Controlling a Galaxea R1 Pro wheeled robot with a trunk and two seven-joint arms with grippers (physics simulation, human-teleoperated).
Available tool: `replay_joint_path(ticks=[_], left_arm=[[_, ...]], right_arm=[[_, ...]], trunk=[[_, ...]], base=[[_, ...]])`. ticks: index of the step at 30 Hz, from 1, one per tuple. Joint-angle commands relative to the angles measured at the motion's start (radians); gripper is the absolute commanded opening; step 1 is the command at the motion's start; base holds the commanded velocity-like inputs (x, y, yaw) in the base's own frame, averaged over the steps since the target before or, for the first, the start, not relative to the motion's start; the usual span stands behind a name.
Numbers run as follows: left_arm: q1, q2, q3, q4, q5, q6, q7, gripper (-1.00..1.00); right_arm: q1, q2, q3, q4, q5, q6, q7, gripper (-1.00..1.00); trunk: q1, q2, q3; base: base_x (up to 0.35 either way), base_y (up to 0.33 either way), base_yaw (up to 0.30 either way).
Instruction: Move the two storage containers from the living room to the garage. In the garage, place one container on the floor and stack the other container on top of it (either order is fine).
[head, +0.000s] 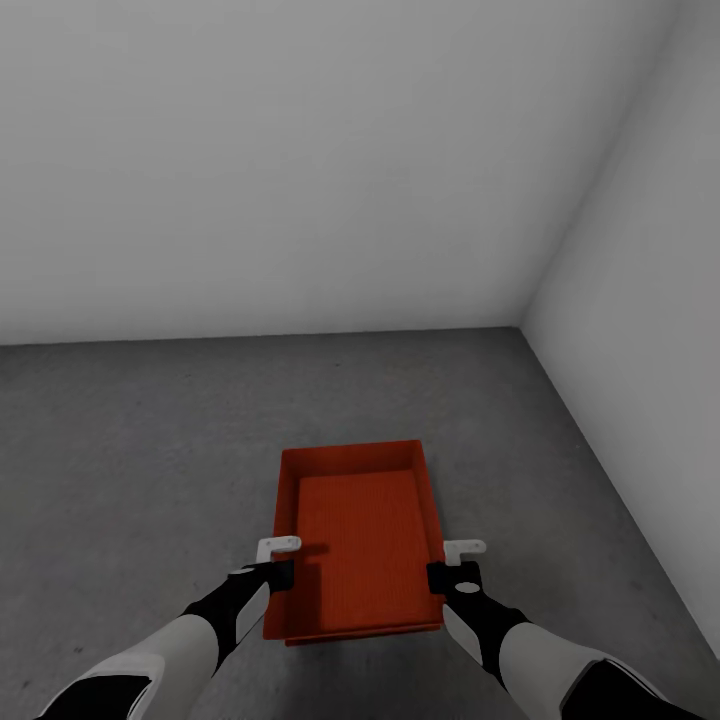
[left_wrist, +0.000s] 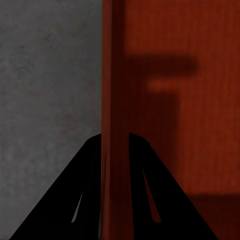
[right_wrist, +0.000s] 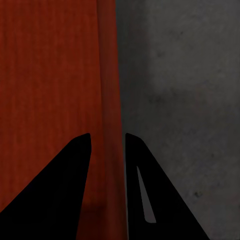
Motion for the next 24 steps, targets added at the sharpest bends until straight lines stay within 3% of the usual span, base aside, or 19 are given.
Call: replay_joint_path(ticks=[1,24], left_arm=[[0.001,0.003,-0.051,0.038,-0.06,0.006,0.01,-1.0],[0.001,0.003,-0.051,0.038,-0.061,0.006,0.009,-1.0]], right_arm=[[-0.002,-0.01,-0.041,-0.002,0.0,-0.005,-0.004,-1.0],[-0.002,-0.01,-0.041,-0.002,0.0,-0.006,-0.004,-1.0]], trunk=[[0.0,0.0,-0.001],[0.0,0.0,-0.015]], base=[[0.0,0.0,0.0],[0.0,0.0,0.0]])
